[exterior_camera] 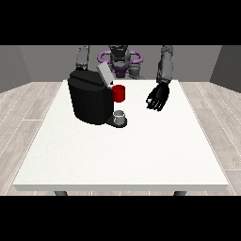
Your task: Insert the coffee pod into the coffee machine and close the lid
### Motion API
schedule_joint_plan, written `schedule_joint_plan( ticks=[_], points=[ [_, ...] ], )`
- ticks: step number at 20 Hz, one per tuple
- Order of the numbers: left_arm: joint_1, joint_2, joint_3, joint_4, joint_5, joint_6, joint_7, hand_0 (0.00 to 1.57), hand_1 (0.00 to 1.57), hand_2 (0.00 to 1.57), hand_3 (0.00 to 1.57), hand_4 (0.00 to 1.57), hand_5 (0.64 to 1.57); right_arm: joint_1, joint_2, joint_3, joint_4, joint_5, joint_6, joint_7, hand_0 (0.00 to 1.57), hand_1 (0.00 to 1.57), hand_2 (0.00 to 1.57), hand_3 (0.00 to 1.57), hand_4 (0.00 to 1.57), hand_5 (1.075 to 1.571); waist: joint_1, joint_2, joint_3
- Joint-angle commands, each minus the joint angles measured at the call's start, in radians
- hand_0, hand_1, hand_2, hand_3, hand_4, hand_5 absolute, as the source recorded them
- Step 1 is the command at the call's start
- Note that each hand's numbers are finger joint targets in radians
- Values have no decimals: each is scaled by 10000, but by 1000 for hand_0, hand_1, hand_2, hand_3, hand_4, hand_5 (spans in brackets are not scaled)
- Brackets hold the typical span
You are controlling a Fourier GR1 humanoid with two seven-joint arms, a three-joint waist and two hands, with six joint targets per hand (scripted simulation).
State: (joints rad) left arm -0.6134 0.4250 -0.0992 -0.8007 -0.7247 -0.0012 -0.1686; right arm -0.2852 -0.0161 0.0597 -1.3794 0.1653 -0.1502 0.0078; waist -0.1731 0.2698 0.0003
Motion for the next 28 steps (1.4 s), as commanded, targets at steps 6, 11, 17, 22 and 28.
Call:
schedule_joint_plan(
  ticks=[6,11,17,22,28],
  points=[
    [-462,158,-499,976,-1177,-739,138,730,730,961,849,392,1571,269,152,-138,768,-267,-10,-191,0,0,0,0,0,1571,108,-493,-2],
    [-663,-120,-177,1479,-1299,-121,-354,1036,1036,1121,1006,395,1571,44,-425,-597,950,112,-142,-298,0,0,0,0,0,1571,43,-212,-6],
    [-744,-639,373,1345,-526,-375,-1221,1420,1420,1402,1332,494,1571,283,-240,-402,1013,421,-440,38,0,0,0,0,0,1571,301,-944,-7],
    [-1220,-755,549,1371,-296,-1731,-750,1420,1420,1410,1332,518,1571,462,-462,-471,1253,405,-149,391,0,0,0,0,0,1571,267,-1682,-4],
    [-2472,-753,538,878,-285,-3090,-36,1418,1418,1400,1334,534,1571,557,-191,-398,1870,390,-158,-354,0,0,0,0,0,1571,258,-2043,0]
  ],
)
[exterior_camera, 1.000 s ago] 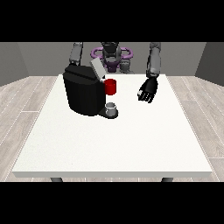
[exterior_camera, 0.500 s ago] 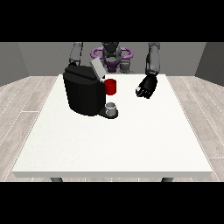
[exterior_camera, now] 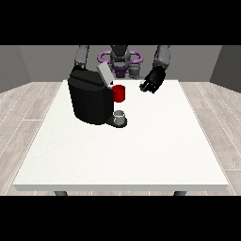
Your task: Insert the coffee pod into the coffee machine and close the lid
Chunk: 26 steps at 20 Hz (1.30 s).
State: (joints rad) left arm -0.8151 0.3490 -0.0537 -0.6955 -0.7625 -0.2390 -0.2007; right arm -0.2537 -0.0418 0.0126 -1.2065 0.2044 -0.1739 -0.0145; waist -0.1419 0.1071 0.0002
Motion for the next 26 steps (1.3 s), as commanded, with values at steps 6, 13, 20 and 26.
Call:
schedule_joint_plan(
  ticks=[6,13,20,26],
  points=[
    [-307,-202,109,-614,-21,-1051,268,1418,1418,1400,1334,534,1571,98,179,-238,104,-179,-198,-185,0,0,0,0,0,1571,125,-530,-1],
    [-1666,-313,853,-731,533,-1716,1026,985,985,1204,1371,511,1571,-215,73,-388,104,-356,-26,-533,0,0,0,0,0,1571,-284,-301,0],
    [-3181,420,1532,-388,705,-2034,1547,1256,1256,1287,1265,488,1571,-1094,-181,-449,-464,-379,108,11,0,0,0,0,0,1571,-1015,495,-1],
    [-3540,381,1480,-385,548,-1994,1734,1247,1247,1299,1249,479,1571,-1308,-227,-775,-268,-471,-117,-169,0,0,0,0,186,1571,-937,846,2]
  ],
)
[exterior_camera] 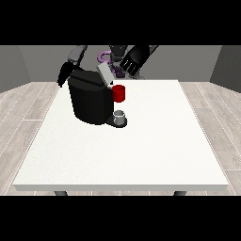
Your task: Insert the coffee pod into the coffee machine and close the lid
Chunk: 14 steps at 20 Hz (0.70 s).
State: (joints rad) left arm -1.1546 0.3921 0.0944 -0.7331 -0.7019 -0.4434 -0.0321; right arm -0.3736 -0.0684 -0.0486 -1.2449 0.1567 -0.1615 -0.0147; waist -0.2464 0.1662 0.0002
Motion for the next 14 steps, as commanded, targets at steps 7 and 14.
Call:
schedule_joint_plan(
  ticks=[7,14],
  points=[
    [-766,749,194,414,-127,-202,-469,1223,1223,1288,1245,491,1571,-545,-214,-119,-215,43,-40,330,0,0,0,0,118,1571,-341,889,-1],
    [-757,77,66,537,-326,302,-43,1195,1195,1260,1229,464,1571,-591,-68,-220,-42,-52,-150,62,0,0,0,0,186,1571,-396,1040,3]
  ],
)
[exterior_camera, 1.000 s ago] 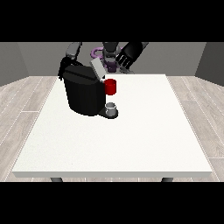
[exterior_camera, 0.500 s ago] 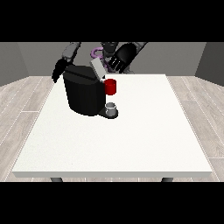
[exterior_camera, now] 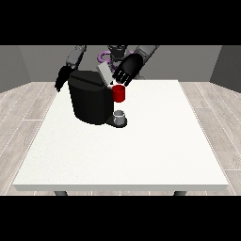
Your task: Insert the coffee pod into the coffee machine and close the lid
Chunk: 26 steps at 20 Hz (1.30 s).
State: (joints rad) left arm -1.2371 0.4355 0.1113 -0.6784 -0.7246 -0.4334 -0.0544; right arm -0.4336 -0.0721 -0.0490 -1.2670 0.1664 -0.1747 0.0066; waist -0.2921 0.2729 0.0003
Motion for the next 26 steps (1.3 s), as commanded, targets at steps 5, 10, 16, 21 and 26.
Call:
schedule_joint_plan(
  ticks=[5,10,16,21,26],
  points=[
    [-593,-12,64,205,26,-358,98,1243,1243,1284,1230,423,1571,-549,-57,-217,271,114,-328,86,0,0,0,0,0,1571,131,259,2],
    [-422,417,268,513,-70,83,-364,1192,1192,1248,1202,420,1571,-538,-2,-50,-320,-167,74,182,0,0,0,0,165,1571,-413,576,-2],
    [-715,12,226,467,-113,191,-56,1216,1216,1259,1200,417,1571,-659,142,-38,68,104,-352,44,0,0,0,0,0,1571,-182,525,0],
    [-662,440,311,570,-141,122,-477,1207,1207,1244,1206,356,1571,-597,-247,-188,-109,-163,146,86,0,0,0,0,0,1571,-330,423,-2],
    [-137,-56,144,560,-358,952,-691,1189,1189,1207,1172,362,1571,-269,350,219,-205,187,-384,117,0,0,0,0,0,1571,-203,459,-2]
  ],
)
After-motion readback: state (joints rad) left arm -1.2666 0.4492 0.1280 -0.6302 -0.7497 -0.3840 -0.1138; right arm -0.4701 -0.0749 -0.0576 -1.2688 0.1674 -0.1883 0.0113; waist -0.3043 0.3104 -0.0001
